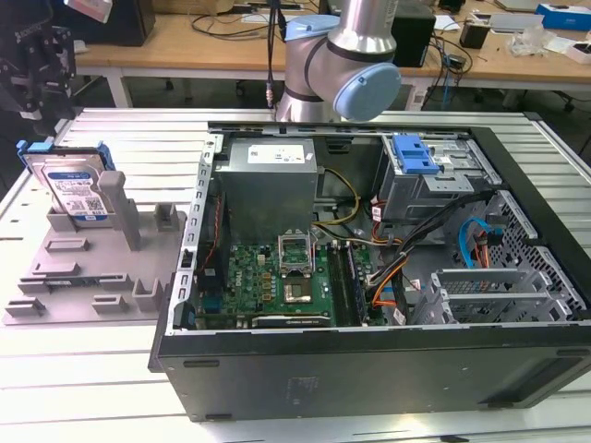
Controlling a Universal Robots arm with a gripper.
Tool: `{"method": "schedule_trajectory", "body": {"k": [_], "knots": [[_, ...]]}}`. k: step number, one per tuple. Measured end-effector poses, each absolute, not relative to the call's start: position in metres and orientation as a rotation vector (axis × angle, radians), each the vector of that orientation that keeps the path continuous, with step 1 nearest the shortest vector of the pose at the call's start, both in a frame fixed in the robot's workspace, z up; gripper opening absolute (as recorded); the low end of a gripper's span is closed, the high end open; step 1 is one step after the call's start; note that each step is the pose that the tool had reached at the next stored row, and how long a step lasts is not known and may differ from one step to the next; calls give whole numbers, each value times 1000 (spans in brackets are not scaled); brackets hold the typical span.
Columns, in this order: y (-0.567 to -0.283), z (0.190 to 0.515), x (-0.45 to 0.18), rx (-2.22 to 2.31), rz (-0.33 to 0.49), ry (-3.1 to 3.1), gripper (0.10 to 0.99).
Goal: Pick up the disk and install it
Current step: 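Pick up the disk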
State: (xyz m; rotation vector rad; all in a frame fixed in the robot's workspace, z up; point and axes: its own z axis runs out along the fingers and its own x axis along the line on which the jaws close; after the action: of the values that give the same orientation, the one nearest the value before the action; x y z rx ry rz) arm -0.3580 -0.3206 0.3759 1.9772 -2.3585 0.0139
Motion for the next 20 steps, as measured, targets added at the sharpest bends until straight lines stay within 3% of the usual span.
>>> {"method": "schedule_trajectory", "body": {"k": [20], "knots": [[-321,370,-363,2156,47,-2260,482]]}}
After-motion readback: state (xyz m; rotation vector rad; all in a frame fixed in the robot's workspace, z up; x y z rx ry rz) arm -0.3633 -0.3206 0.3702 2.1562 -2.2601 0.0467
